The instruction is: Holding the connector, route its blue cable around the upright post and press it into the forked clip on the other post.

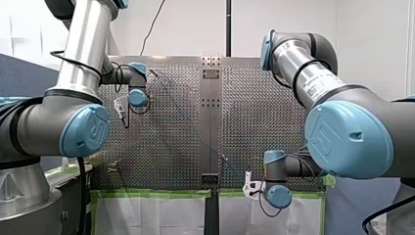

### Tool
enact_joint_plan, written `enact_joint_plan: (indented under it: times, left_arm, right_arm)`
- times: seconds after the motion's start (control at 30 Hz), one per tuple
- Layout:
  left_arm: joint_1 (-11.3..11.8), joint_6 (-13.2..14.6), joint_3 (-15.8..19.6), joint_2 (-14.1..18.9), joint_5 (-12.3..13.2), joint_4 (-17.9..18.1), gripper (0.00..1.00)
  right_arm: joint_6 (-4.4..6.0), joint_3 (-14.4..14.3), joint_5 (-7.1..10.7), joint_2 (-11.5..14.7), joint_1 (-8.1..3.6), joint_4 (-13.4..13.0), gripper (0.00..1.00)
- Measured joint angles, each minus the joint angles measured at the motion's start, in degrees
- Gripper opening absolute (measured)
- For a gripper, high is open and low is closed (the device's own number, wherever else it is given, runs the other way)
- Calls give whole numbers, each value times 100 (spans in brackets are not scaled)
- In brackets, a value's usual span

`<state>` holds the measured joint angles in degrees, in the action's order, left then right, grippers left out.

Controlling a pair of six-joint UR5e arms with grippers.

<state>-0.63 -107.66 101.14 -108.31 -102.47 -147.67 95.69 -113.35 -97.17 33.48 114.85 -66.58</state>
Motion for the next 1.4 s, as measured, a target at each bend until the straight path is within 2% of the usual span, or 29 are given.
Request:
enact_joint_plan:
  times: [0.33,0.67,1.07,1.27,1.4]
  left_arm:
    - [26,13,-1,1,-30,16,100]
    - [21,34,-1,-1,-74,2,100]
    - [28,35,-1,-2,-76,8,100]
    - [33,35,-1,0,-76,4,100]
    - [30,35,-2,0,-76,4,100]
  right_arm:
    - [-148,549,-8,-576,80,-574,2]
    - [-186,760,7,-1067,183,-1036,2]
    - [-222,842,-18,-1689,264,-1089,2]
    - [-391,871,-133,-1988,280,-1074,5]
    - [-472,873,-181,-2055,267,-1068,7]
